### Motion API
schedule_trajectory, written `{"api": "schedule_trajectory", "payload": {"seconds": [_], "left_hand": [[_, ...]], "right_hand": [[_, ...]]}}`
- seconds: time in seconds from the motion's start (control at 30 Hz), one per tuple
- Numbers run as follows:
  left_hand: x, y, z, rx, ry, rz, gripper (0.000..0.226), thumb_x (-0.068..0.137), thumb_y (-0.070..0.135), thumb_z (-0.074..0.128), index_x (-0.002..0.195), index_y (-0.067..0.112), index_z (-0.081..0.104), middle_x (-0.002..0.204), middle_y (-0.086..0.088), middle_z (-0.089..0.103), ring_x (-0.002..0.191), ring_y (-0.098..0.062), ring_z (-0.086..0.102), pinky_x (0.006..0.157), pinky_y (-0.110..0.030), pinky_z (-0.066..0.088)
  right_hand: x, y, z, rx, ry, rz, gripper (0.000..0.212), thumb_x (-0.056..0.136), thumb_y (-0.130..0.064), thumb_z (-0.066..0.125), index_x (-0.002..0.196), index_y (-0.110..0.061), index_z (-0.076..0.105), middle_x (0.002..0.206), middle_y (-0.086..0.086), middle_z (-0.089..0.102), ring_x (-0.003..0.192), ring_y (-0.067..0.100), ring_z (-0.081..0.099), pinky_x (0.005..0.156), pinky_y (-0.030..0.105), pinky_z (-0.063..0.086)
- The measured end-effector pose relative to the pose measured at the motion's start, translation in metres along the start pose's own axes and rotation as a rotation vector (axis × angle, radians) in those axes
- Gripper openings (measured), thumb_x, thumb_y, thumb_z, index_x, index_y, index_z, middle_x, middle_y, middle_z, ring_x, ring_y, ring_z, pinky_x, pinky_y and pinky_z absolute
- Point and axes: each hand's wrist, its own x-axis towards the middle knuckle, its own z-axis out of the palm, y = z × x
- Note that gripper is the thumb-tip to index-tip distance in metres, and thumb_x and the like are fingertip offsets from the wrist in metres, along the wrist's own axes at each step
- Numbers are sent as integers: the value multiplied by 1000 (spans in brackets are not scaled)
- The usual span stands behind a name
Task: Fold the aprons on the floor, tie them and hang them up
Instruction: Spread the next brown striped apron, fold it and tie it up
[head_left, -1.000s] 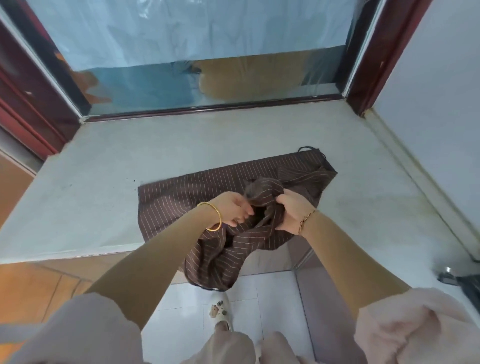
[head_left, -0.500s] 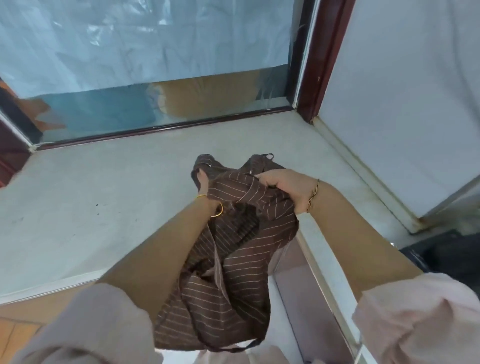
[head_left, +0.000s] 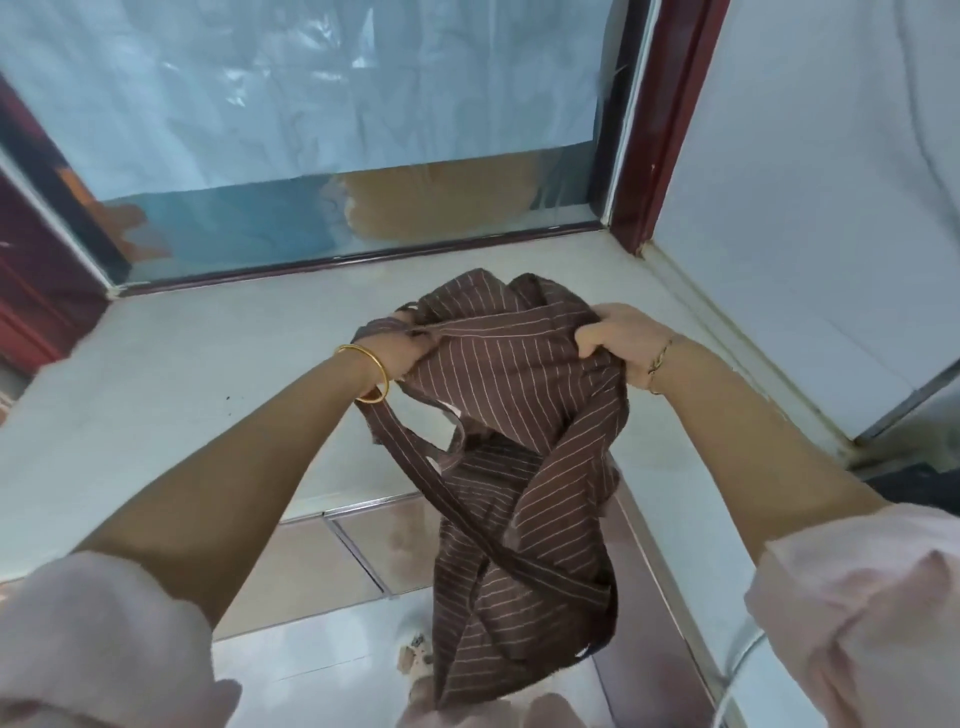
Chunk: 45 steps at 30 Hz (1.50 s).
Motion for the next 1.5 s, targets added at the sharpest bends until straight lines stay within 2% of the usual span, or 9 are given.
{"api": "schedule_trajectory", "payload": {"seconds": [0.13,0.3,0.53,0.7,0.83,0.97,1.07,1.23,1.5], "left_hand": [[-19,-8,-20,151,165,-92,33,99,24,36,126,13,51,121,-15,58,107,-31,57,85,-30,44],[-45,-15,-44,236,420,-142,30,99,20,35,125,12,48,120,-18,58,104,-35,57,75,-33,37],[-86,-31,-19,523,-660,-173,60,88,58,43,133,20,49,134,1,54,93,-10,61,103,-42,40],[-79,-17,-27,219,-447,-299,29,96,13,38,98,-5,60,76,-9,59,65,-11,52,57,-11,48],[-63,-13,-9,-20,-127,-271,58,94,29,53,131,-11,37,126,-24,48,114,-36,53,97,-35,46],[-40,-24,10,100,9,-121,75,76,50,69,136,19,35,133,-12,39,122,-32,43,100,-40,40],[-30,-26,17,58,-12,4,19,95,29,51,104,13,56,104,-11,60,100,-30,57,85,-34,43],[-19,-14,10,-20,116,65,22,99,27,40,88,10,47,73,-2,51,73,-21,50,58,-26,36],[-9,6,2,22,224,-21,22,100,24,36,107,5,44,87,-7,50,73,-19,48,62,-27,34]], "right_hand": [[16,-1,32,-641,240,-207,19,87,-18,62,101,-4,60,96,12,57,88,24,52,74,26,37],[20,-14,61,-462,440,-360,27,98,-12,39,117,-3,57,115,13,60,106,28,54,82,26,36],[34,-17,98,174,122,-241,32,103,-22,30,124,-17,54,101,-2,61,91,13,59,78,27,51],[43,-18,106,268,-27,-199,32,102,-20,38,126,-12,57,104,7,67,96,22,64,81,34,54],[42,-14,102,269,-168,-137,29,100,-16,43,124,-8,57,110,14,65,101,29,62,91,39,51],[38,-6,90,444,-197,-1,35,99,-20,44,125,0,56,112,18,62,101,30,60,94,41,49],[36,-2,78,476,-197,15,27,100,-14,40,112,-3,61,96,12,67,86,24,64,83,37,53],[36,6,49,133,-3,107,48,79,19,28,104,-8,59,87,10,58,80,24,56,78,44,52],[21,3,46,301,-259,-72,42,90,-24,53,130,-13,49,112,7,59,97,22,58,80,40,50]]}}
